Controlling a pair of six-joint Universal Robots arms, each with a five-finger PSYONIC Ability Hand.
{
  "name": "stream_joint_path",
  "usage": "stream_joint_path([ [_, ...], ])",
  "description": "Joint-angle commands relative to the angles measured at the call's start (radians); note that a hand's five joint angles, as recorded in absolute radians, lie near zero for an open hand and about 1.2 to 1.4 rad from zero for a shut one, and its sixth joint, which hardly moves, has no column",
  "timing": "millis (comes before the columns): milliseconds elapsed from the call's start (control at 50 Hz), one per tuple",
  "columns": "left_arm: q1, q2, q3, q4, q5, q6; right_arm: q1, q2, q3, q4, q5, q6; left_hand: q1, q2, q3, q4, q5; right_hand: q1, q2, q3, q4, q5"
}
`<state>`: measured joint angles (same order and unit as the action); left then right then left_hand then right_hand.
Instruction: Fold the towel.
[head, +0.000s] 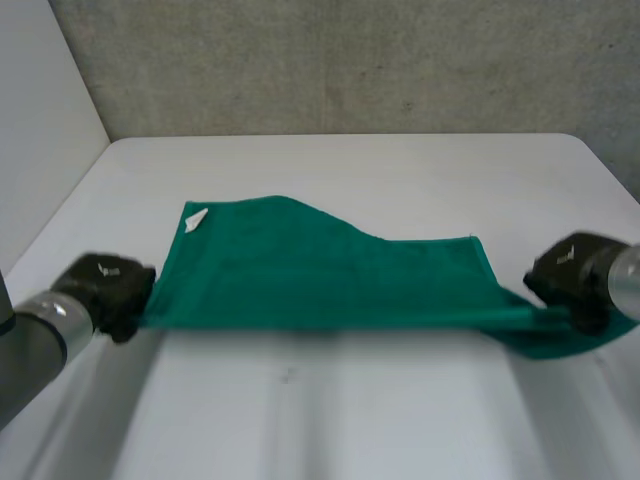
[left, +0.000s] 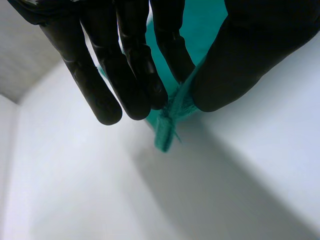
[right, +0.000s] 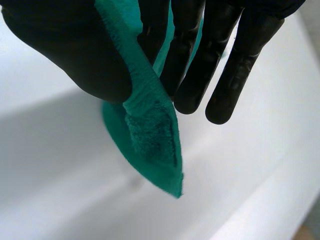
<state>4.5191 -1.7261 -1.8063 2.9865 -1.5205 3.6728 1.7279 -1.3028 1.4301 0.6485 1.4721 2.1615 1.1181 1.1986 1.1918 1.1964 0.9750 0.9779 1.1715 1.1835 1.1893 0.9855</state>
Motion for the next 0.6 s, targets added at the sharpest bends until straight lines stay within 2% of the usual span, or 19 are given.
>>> stream_joint_path([
  [20, 0.005, -0.121, -0.001, 0.026, 0.060, 0.065, 0.001, 0.054, 0.047, -0.055, -0.049, -0.055, 0.278, 0.198, 0.204, 0.200, 0.247, 0.418, 0.225, 0.213, 0.207, 0.236],
  [120, -0.023, -0.219, 0.175, 0.104, 0.025, 0.070, 0.013, 0.190, -0.126, -0.180, -0.030, 0.010, 0.278, 0.198, 0.204, 0.200, 0.247, 0.418, 0.225, 0.213, 0.207, 0.236],
  [220, -0.046, -0.259, 0.500, 0.201, -0.093, 0.059, 0.015, 0.198, -0.388, -0.305, 0.010, 0.228, 0.278, 0.198, 0.204, 0.200, 0.247, 0.418, 0.225, 0.213, 0.207, 0.236],
  [260, -0.054, -0.259, 0.551, 0.224, -0.110, 0.056, 0.012, 0.197, -0.498, -0.396, 0.019, 0.326, 0.278, 0.198, 0.204, 0.200, 0.247, 0.418, 0.225, 0.213, 0.207, 0.236],
  [280, -0.060, -0.257, 0.597, 0.251, -0.122, 0.055, 0.013, 0.192, -0.526, -0.436, 0.020, 0.357, 0.278, 0.198, 0.204, 0.200, 0.247, 0.418, 0.225, 0.213, 0.207, 0.236],
  [300, -0.073, -0.245, 0.705, 0.372, -0.148, 0.041, 0.013, 0.174, -0.560, -0.523, 0.022, 0.412, 0.278, 0.198, 0.204, 0.200, 0.247, 0.418, 0.225, 0.213, 0.207, 0.236],
  [340, -0.080, -0.230, 0.742, 0.475, -0.153, 0.021, 0.013, 0.157, -0.563, -0.570, 0.023, 0.435, 0.278, 0.198, 0.204, 0.200, 0.247, 0.418, 0.225, 0.213, 0.207, 0.236],
  [380, -0.084, -0.181, 0.739, 0.620, -0.155, -0.026, 0.012, 0.087, -0.537, -0.706, 0.033, 0.489, 0.278, 0.198, 0.204, 0.200, 0.247, 0.418, 0.225, 0.213, 0.207, 0.236],
  [420, -0.086, -0.155, 0.733, 0.689, -0.155, -0.056, 0.010, 0.025, -0.479, -0.814, 0.040, 0.512, 0.278, 0.198, 0.204, 0.200, 0.247, 0.418, 0.225, 0.213, 0.207, 0.236],
  [460, -0.084, -0.130, 0.700, 0.707, -0.152, -0.086, 0.010, -0.019, -0.409, -0.855, 0.037, 0.511, 0.278, 0.198, 0.204, 0.200, 0.247, 0.418, 0.225, 0.213, 0.207, 0.236],
  [600, -0.080, -0.129, 0.561, 0.703, -0.150, -0.146, 0.015, -0.044, -0.220, -0.834, 0.020, 0.506, 0.278, 0.198, 0.204, 0.200, 0.247, 0.418, 0.225, 0.213, 0.207, 0.236],
])
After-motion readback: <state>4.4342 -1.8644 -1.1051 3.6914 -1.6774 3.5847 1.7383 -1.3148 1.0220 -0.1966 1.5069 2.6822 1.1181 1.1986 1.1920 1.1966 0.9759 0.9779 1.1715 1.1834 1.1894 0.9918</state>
